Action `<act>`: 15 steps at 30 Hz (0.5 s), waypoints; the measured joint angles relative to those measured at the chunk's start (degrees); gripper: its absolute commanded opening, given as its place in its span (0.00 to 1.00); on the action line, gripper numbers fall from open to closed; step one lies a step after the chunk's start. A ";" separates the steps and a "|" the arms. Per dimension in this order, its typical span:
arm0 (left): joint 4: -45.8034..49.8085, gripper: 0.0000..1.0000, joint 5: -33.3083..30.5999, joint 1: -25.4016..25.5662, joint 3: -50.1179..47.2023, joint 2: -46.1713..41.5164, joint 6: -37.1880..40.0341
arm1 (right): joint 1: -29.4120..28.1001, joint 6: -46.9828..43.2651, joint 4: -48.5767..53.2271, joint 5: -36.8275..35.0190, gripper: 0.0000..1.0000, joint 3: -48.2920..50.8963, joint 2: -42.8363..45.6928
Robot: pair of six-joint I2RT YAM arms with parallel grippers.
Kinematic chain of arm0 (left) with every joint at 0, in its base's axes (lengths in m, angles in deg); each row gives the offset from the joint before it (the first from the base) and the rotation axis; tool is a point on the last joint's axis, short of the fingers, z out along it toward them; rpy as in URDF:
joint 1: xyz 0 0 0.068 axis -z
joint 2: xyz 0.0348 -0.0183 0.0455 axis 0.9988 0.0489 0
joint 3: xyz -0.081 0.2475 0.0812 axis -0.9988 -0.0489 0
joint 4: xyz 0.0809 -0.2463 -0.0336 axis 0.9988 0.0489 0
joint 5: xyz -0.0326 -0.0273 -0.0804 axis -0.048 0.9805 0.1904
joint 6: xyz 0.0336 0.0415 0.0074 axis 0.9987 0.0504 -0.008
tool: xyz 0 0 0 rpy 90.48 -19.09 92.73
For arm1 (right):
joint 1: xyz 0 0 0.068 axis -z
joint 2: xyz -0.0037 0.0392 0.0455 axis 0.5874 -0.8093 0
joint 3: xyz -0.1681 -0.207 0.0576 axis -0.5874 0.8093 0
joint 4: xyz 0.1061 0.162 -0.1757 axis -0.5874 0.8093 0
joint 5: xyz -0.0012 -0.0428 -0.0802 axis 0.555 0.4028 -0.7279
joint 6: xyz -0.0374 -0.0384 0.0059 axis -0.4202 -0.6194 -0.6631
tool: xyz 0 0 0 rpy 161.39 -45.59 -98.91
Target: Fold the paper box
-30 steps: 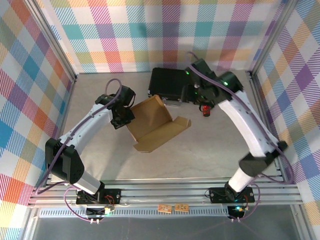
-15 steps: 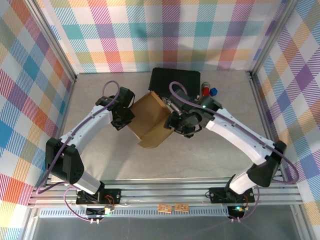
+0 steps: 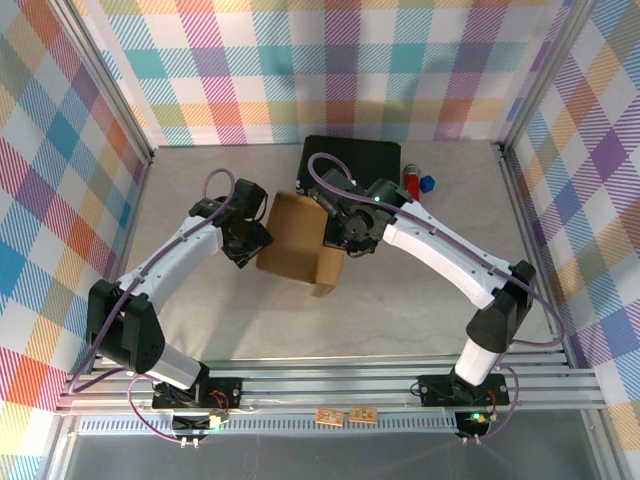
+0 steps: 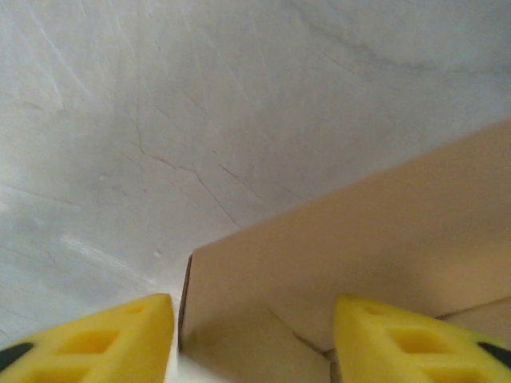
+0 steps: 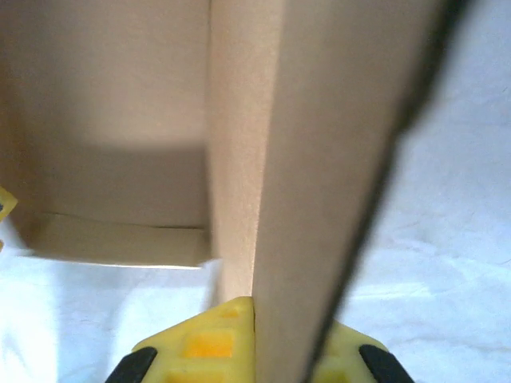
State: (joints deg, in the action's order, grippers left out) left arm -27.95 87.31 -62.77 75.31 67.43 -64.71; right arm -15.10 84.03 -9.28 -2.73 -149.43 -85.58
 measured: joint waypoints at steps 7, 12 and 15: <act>-0.15 0.67 5.20 3.13 0.07 -9.68 -4.37 | 1.42 -18.93 2.16 -3.93 0.00 -1.25 -0.83; 2.38 0.67 5.86 2.60 3.26 -16.11 -7.98 | 3.80 -36.83 -0.83 -3.06 0.00 -0.55 0.52; 2.32 0.65 6.49 0.50 6.08 -17.00 -9.90 | 4.20 -47.10 -3.37 -3.08 0.00 -0.42 0.50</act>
State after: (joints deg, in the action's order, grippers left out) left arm -25.64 93.81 -62.27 81.38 50.42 -74.61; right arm -10.90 36.93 -12.65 -5.81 -149.85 -85.07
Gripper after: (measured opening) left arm 0.655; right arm 0.077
